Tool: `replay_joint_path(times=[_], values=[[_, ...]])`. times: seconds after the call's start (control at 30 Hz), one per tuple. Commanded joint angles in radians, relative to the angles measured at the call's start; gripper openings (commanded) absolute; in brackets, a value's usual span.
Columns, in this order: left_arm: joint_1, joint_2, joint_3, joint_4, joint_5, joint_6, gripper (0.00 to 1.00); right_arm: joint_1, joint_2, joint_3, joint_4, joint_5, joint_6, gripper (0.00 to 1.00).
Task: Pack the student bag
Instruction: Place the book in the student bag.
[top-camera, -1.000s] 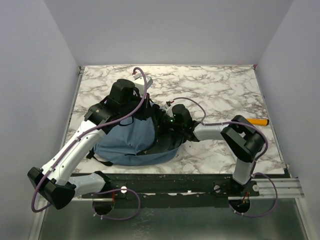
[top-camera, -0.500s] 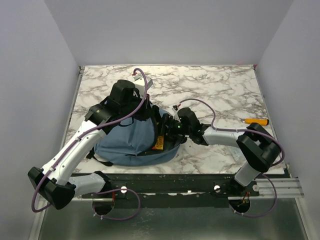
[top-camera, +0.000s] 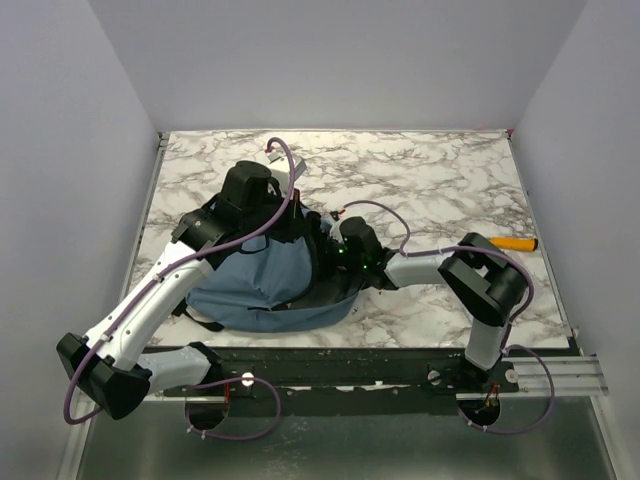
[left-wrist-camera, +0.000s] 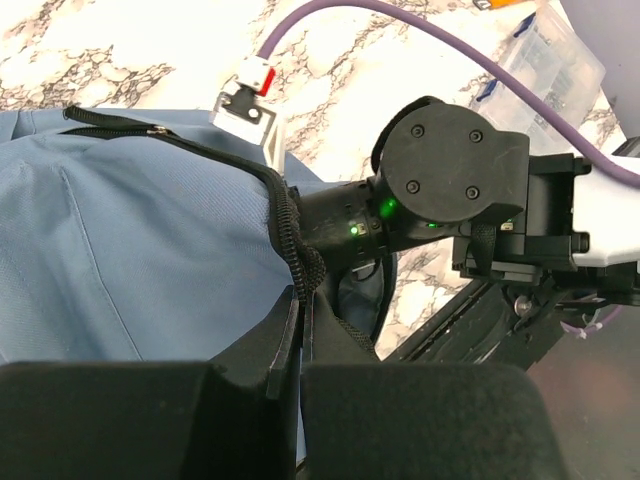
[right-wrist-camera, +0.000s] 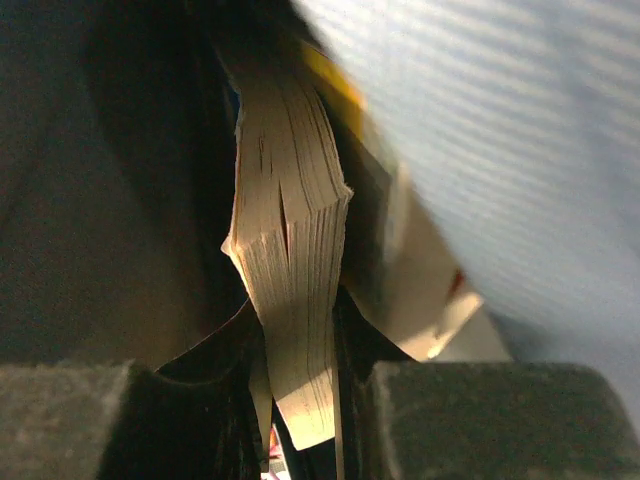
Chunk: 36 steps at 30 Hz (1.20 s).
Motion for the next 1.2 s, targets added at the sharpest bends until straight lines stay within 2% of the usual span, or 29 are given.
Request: replay_joint_path(times=[0.0,0.23,0.3,0.5,0.63,0.77,0.83,0.93,1.0,1.1,1.13,1.17], values=[[0.005,-0.03,-0.015,0.022,0.029,-0.016,0.0,0.031,0.028,0.073,0.1,0.048,0.054,0.25],[0.009,-0.051,-0.043,0.022,-0.001,0.0,0.0,-0.003,-0.125,-0.014,-0.197,0.121,-0.164,0.65],[0.011,-0.052,-0.048,0.022,-0.006,0.005,0.0,-0.009,-0.177,-0.021,-0.308,0.141,-0.233,0.71],[0.016,-0.041,-0.054,0.023,0.002,0.006,0.0,-0.011,-0.391,-0.065,-0.561,0.309,-0.481,0.79],[0.017,-0.039,-0.065,0.026,0.006,0.0,0.0,-0.011,-0.437,-0.044,-0.686,0.425,-0.715,0.79],[0.018,-0.039,-0.069,0.027,0.008,-0.008,0.0,-0.011,-0.454,-0.041,-0.67,0.532,-0.897,0.78],[0.02,-0.036,-0.068,0.029,0.015,-0.014,0.0,-0.011,-0.439,0.0,-0.695,0.55,-0.964,0.73],[0.019,-0.032,-0.071,0.028,0.03,-0.028,0.0,-0.011,-0.414,0.032,-0.662,0.624,-0.992,0.66],[0.019,-0.029,-0.075,0.032,0.04,-0.041,0.0,-0.011,-0.384,0.044,-0.628,0.694,-1.001,0.66],[0.02,-0.025,-0.091,0.044,0.064,-0.059,0.0,-0.012,-0.335,0.087,-0.655,0.862,-0.909,0.66],[0.02,-0.02,-0.096,0.047,0.083,-0.064,0.02,-0.012,-0.331,0.093,-0.664,0.876,-0.89,0.65],[0.019,-0.014,-0.101,0.049,0.096,-0.071,0.09,-0.012,-0.332,0.092,-0.667,0.892,-0.864,0.65]])
